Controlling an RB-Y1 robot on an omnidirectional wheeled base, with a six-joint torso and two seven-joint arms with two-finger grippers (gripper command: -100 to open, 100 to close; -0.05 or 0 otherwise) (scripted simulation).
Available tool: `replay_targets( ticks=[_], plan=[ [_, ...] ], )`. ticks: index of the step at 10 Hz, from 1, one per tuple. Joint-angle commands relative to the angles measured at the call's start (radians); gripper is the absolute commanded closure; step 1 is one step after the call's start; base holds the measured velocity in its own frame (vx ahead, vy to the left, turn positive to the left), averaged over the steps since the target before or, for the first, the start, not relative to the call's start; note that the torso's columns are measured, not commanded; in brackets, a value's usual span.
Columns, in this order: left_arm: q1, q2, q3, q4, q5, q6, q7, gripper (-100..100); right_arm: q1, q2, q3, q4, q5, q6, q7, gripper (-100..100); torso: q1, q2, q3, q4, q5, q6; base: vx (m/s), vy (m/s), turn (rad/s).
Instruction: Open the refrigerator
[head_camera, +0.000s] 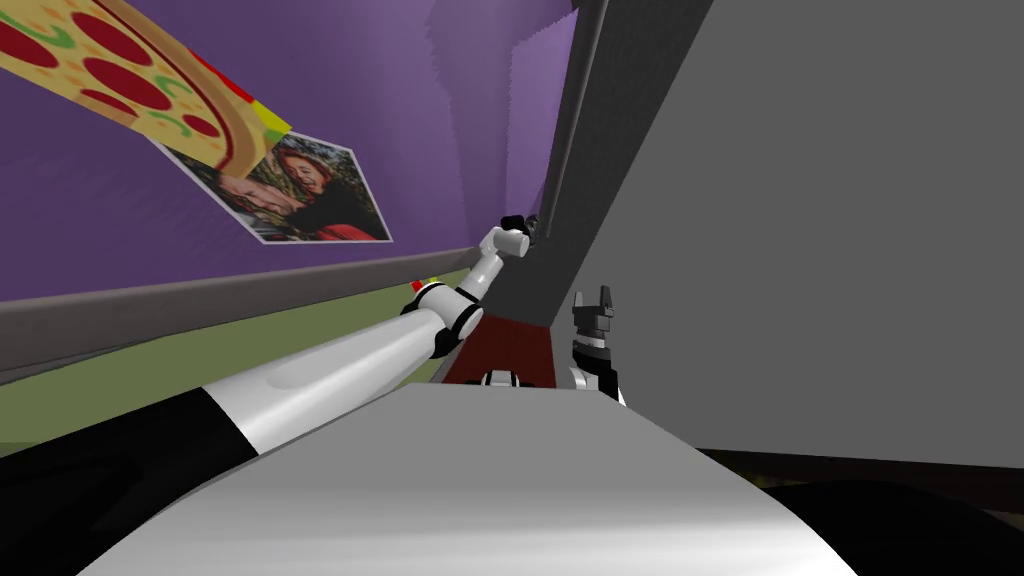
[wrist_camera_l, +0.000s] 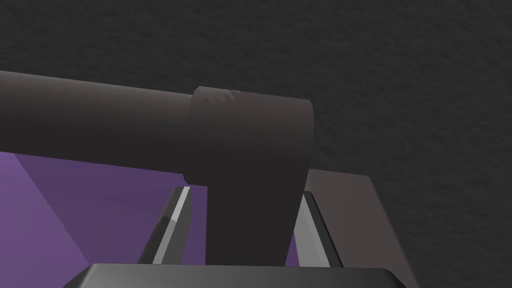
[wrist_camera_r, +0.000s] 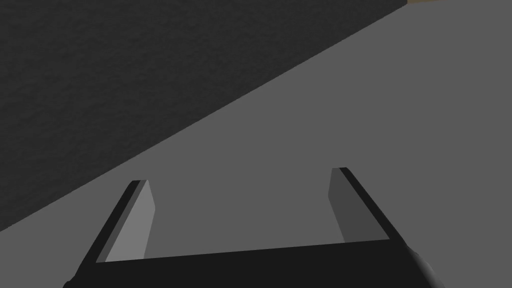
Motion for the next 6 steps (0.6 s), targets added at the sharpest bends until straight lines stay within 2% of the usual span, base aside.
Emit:
replay_targets(
  ticks=[1, 3, 4, 6],
  plan=[
    [-0.002, -0.004, -0.039, 0.009, 0.040, -0.002, -0.001, 100, 0.000, 0.000, 0.000, 0.000, 0.000, 0.000, 0.000, 0, -0.001, -0.002, -0.001, 0.000, 0.000, -0.001, -0.220, 0.004, -0.243],
    [-0.002, -0.010, -0.066, 0.001, 0.065, -0.001, 0.001, 100, 0.000, 0.000, 0.000, 0.000, 0.000, 0.000, 0.000, 0, -0.003, -0.005, -0.003, -0.001, 0.000, 0.002, -0.238, -0.036, -0.200],
    [-0.007, -0.010, -0.054, 0.005, 0.053, -0.003, 0.002, 100, 0.000, 0.000, 0.000, 0.000, 0.000, 0.000, 0.000, 0, -0.007, -0.004, -0.003, -0.001, -0.002, 0.002, -0.119, -0.023, -0.050],
    [-0.003, -0.012, -0.092, -0.011, 0.088, 0.000, 0.008, 100, 0.000, 0.000, 0.000, 0.000, 0.000, 0.000, 0.000, 0, -0.007, -0.006, -0.004, 0.000, -0.002, 0.003, -0.183, 0.019, -0.191]
  ],
)
